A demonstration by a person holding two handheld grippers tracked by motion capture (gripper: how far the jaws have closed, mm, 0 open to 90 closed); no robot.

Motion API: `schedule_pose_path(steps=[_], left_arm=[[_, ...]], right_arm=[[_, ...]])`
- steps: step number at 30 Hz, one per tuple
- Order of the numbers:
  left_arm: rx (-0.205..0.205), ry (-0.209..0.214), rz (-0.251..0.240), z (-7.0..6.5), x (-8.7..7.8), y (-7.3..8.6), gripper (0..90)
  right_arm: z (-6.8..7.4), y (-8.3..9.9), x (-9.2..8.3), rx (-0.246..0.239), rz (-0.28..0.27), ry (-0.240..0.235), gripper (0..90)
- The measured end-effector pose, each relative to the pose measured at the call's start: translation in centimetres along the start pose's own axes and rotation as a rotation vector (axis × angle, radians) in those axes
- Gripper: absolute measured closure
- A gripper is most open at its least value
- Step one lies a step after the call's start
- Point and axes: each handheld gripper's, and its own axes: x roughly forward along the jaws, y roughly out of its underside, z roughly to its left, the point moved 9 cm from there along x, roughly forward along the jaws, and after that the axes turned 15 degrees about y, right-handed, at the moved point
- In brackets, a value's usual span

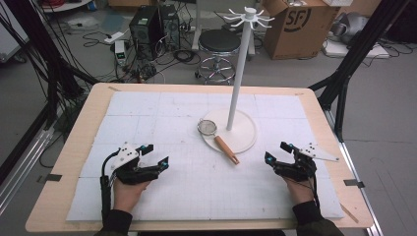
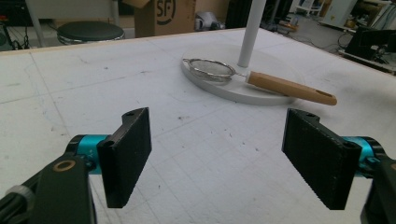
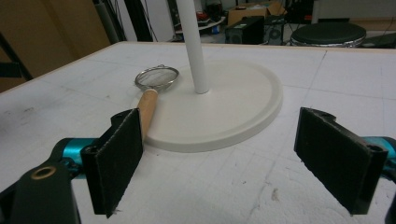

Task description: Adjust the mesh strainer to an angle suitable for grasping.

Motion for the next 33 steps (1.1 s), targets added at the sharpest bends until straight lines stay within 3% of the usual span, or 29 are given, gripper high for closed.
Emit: schedule_pose_path(steps=[5, 9, 11, 19, 21, 23, 24, 28, 33], left_arm=[[0.001, 0.001, 0.004, 0.0, 0.0, 0.1, 24.6], [-0.001, 0.000, 0.007, 0.0, 0.0, 0.1, 24.6], [-0.002, -0.003, 0.005, 0.0, -0.1, 0.1, 24.6], [-0.006, -0.004, 0.009, 0.1, 0.0, 0.2, 24.6], [-0.011, -0.005, 0.007, 0.1, 0.0, 0.3, 24.7], [-0.014, -0.007, 0.005, 0.2, -0.1, 0.3, 24.8], [-0.017, -0.008, 0.006, 0.3, -0.1, 0.3, 24.8], [-0.013, -0.009, 0.004, 0.2, -0.1, 0.3, 24.9], [-0.012, -0.006, 0.005, 0.2, 0.0, 0.3, 25.1]], right_arm=[[0.3, -0.1, 0.1, 0.019, 0.002, -0.015, 19.7], [0.6, -0.3, 0.2, 0.077, 0.009, -0.057, 34.3], [0.9, -0.3, 0.3, 0.082, 0.013, -0.089, 44.3], [2.3, -0.5, 0.8, 0.051, 0.025, -0.138, 60.0], [3.2, -0.7, 1.5, 0.040, 0.054, -0.180, 68.4], [3.6, -0.7, 2.0, 0.020, 0.062, -0.184, 71.2], [4.2, -0.8, 2.7, 0.009, 0.074, -0.202, 77.9], [5.1, -1.3, 3.7, 0.010, 0.084, -0.224, 88.7], [5.8, -2.6, 4.8, 0.021, 0.103, -0.233, 89.6]])
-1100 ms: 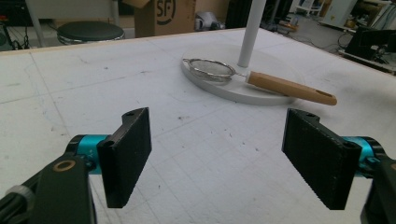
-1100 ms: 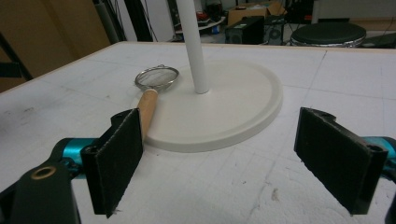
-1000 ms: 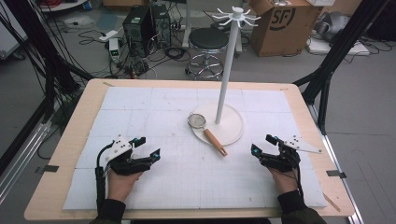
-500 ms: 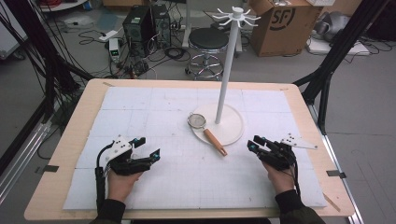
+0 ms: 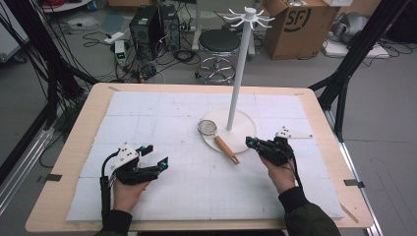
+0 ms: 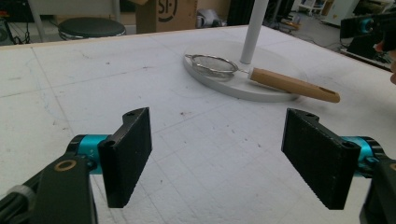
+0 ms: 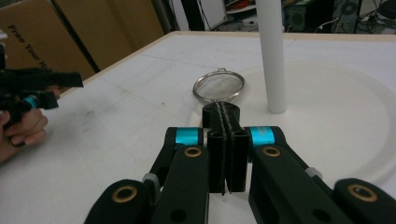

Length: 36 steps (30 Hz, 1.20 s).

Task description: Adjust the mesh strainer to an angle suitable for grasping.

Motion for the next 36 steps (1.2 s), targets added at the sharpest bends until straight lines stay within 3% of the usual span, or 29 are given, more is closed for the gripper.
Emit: schedule_pose_path(steps=[6, 9, 18, 25, 36], left_arm=[[0.001, 0.002, -0.003, 0.0, 0.0, 0.0, 25.1], [0.002, 0.012, -0.006, -0.1, 0.0, -0.1, 25.1], [0.001, 0.018, -0.011, -0.2, 0.0, -0.1, 25.1], [0.006, 0.018, -0.010, -0.3, 0.0, -0.1, 25.2], [0.005, 0.020, -0.003, -0.3, 0.1, -0.1, 25.3]], right_arm=[[1.3, -1.4, 1.9, 0.031, 0.042, -0.038, 89.6], [1.7, -1.7, 2.9, 0.033, 0.064, -0.033, 89.8], [1.0, -0.7, 6.4, 0.089, 0.156, -0.034, 89.7], [1.9, -0.1, 8.1, 0.041, 0.207, -0.021, 89.7], [1.9, 0.6, 10.5, 0.049, 0.302, 0.011, 89.7]])
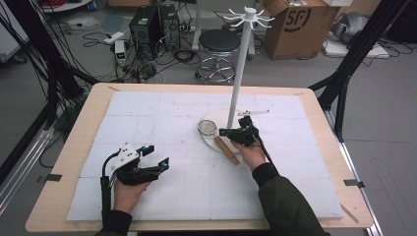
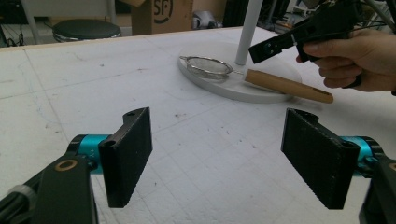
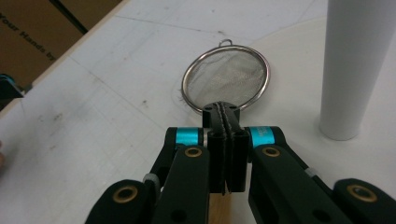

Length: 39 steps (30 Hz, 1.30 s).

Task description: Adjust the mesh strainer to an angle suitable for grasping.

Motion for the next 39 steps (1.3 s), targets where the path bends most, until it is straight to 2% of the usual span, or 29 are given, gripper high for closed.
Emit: schedule_pose_path(steps=[5, 7, 10, 15, 28, 34, 35, 39], left_arm=[[-0.001, 0.001, 0.001, 0.0, 0.0, 0.0, 25.3], [-0.001, 0.002, 0.001, 0.0, 0.0, 0.0, 25.3], [-0.001, 0.001, 0.001, 0.0, 0.0, 0.0, 25.3], [-0.004, 0.002, 0.001, -0.1, 0.1, 0.1, 25.4], [-0.001, 0.000, 0.007, 0.0, 0.1, 0.1, 25.5], [-0.001, 0.001, 0.008, -0.1, 0.1, 0.2, 25.5], [-0.001, 0.000, 0.010, -0.1, 0.1, 0.2, 25.5], [-0.002, -0.002, 0.008, -0.1, 0.1, 0.2, 25.5]], right_arm=[[-0.5, 0.1, 1.0, -0.027, 0.026, 0.045, 89.7], [-0.7, 0.2, 1.3, -0.024, 0.040, 0.048, 89.7], [-0.7, 0.3, 1.5, -0.011, 0.058, 0.035, 89.7], [-0.4, 0.6, 1.8, -0.027, 0.077, 0.028, 89.7], [0.3, 0.6, 2.5, -0.041, 0.082, 0.025, 89.7], [1.3, 0.1, 2.6, -0.059, 0.080, 0.015, 89.7], [1.6, 0.1, 2.8, -0.076, 0.080, 0.017, 89.7], [2.1, 0.2, 3.1, -0.094, 0.084, 0.012, 89.6]])
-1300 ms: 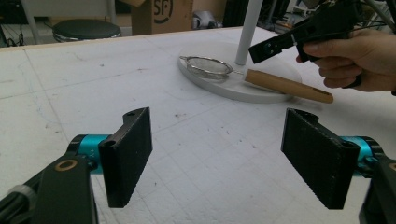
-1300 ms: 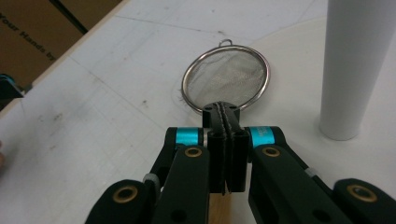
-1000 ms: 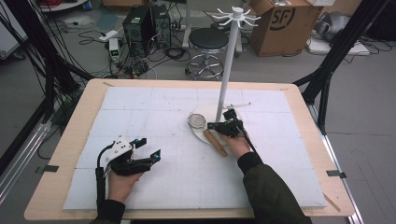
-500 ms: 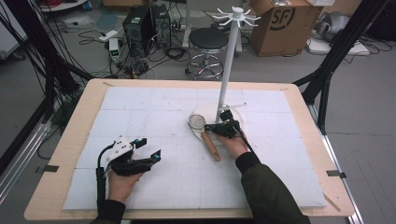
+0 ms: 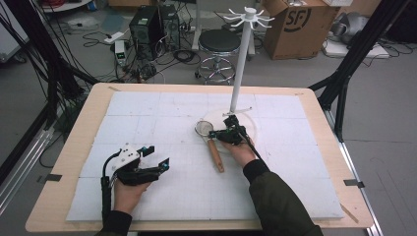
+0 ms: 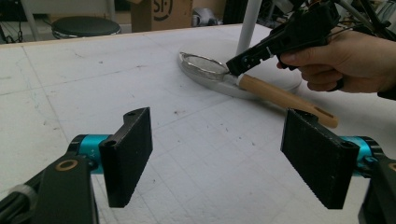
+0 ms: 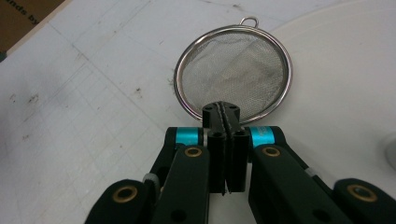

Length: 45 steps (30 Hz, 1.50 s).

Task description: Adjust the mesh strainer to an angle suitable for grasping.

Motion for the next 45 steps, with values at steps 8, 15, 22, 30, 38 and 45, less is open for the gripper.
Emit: schedule_pose_path(steps=[8, 15, 22, 30, 38, 45], left_arm=[[-0.001, -0.002, 0.001, 0.0, 0.0, 0.0, 25.5], [-0.002, -0.002, 0.006, 0.0, -0.1, 0.1, 25.6], [-0.003, -0.005, 0.007, 0.0, -0.1, 0.1, 25.6], [-0.002, -0.003, 0.011, 0.0, -0.2, 0.2, 25.6], [-0.005, -0.015, 0.003, 0.1, -0.5, 0.1, 25.7], [-0.016, -0.017, -0.003, 0.2, -0.7, 0.0, 26.3]], right_arm=[[1.0, 0.1, 0.2, -0.021, -0.001, -0.015, 89.6], [1.9, 0.1, 0.5, -0.037, 0.002, -0.025, 89.6], [3.2, 0.4, 1.6, -0.085, 0.021, -0.013, 89.6], [5.5, 0.9, 2.1, -0.139, 0.049, -0.065, 89.6], [8.9, 2.2, 2.2, -0.240, 0.085, -0.151, 89.6], [9.5, 2.4, 2.0, -0.252, 0.097, -0.162, 89.6]])
